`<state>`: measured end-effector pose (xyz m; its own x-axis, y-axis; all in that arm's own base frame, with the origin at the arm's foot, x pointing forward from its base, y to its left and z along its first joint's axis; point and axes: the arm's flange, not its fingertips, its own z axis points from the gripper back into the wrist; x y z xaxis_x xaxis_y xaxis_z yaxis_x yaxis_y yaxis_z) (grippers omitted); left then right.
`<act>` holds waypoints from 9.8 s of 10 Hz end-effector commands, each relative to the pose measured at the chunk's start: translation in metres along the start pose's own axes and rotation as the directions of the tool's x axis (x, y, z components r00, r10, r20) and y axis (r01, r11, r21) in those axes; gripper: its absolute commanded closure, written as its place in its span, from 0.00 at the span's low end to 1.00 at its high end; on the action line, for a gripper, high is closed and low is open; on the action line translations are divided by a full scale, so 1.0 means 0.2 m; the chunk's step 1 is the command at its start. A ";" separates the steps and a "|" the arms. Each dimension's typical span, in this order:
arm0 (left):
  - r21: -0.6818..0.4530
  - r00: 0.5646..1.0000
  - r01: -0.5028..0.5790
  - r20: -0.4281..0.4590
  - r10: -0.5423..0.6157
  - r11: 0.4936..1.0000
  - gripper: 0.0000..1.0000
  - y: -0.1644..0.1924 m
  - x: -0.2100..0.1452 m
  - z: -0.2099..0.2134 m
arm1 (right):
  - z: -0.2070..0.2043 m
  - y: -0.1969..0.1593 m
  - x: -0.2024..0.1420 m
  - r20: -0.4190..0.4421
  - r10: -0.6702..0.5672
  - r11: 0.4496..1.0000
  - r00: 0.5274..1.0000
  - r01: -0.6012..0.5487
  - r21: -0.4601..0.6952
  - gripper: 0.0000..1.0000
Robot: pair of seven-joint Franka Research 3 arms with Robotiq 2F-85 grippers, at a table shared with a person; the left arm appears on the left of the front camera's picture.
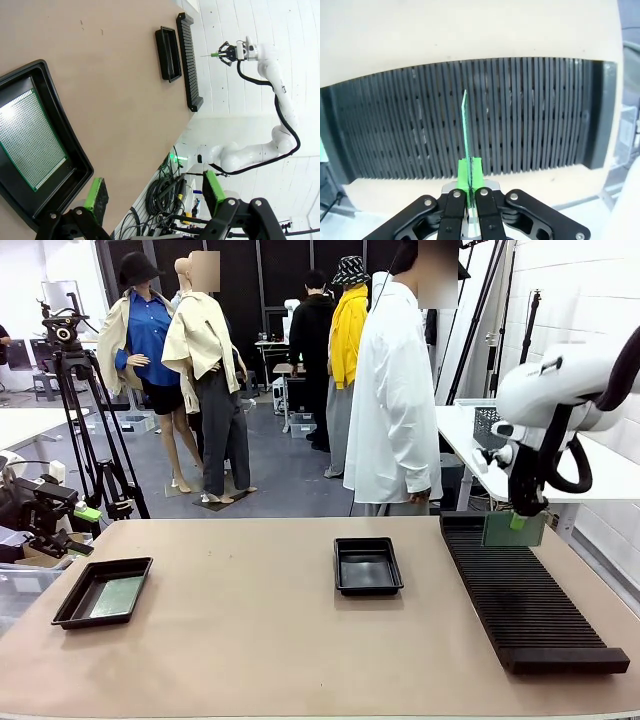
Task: Inspect and transfer BCBs to ESD trays.
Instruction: Pick up the Blank PCB from the PCB Rack and place it in the right ESD tray, then pick up the ESD tray and place it on the left side of the table.
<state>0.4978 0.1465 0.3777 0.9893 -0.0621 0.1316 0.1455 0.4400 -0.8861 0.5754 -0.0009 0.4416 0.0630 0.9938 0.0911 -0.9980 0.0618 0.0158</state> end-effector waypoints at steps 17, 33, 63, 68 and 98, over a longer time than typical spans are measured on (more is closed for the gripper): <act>0.004 1.000 -0.007 0.004 0.007 1.000 0.00 -0.01 0.00 0.01 | 0.15 -0.07 0.62 0.252 -0.848 0.531 0.467 0.736 0.420 1.00; 0.004 1.000 -0.007 0.004 0.007 1.000 0.00 -0.01 0.00 0.01 | -0.62 -0.25 0.97 0.071 -0.969 0.221 0.235 0.711 0.667 1.00; 0.004 1.000 -0.007 0.004 0.007 1.000 0.00 -0.01 0.00 0.01 | -0.74 -0.18 0.93 0.000 -0.993 0.090 0.114 0.779 0.621 0.39; 0.004 1.000 -0.007 0.004 0.007 1.000 0.00 -0.01 0.00 0.01 | -0.60 -0.11 0.99 -0.060 -0.998 -0.007 0.031 0.834 0.551 0.00; 0.004 1.000 -0.007 0.004 0.007 1.000 0.00 -0.01 0.00 0.01 | -0.40 0.05 0.81 0.004 -1.000 0.016 0.017 0.814 0.581 0.00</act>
<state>0.4976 0.1465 0.3776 0.9894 -0.0619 0.1313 0.1451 0.4399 -0.8863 0.5951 0.1847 0.3722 0.9972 -0.0574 -0.0470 0.0742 0.7834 0.6171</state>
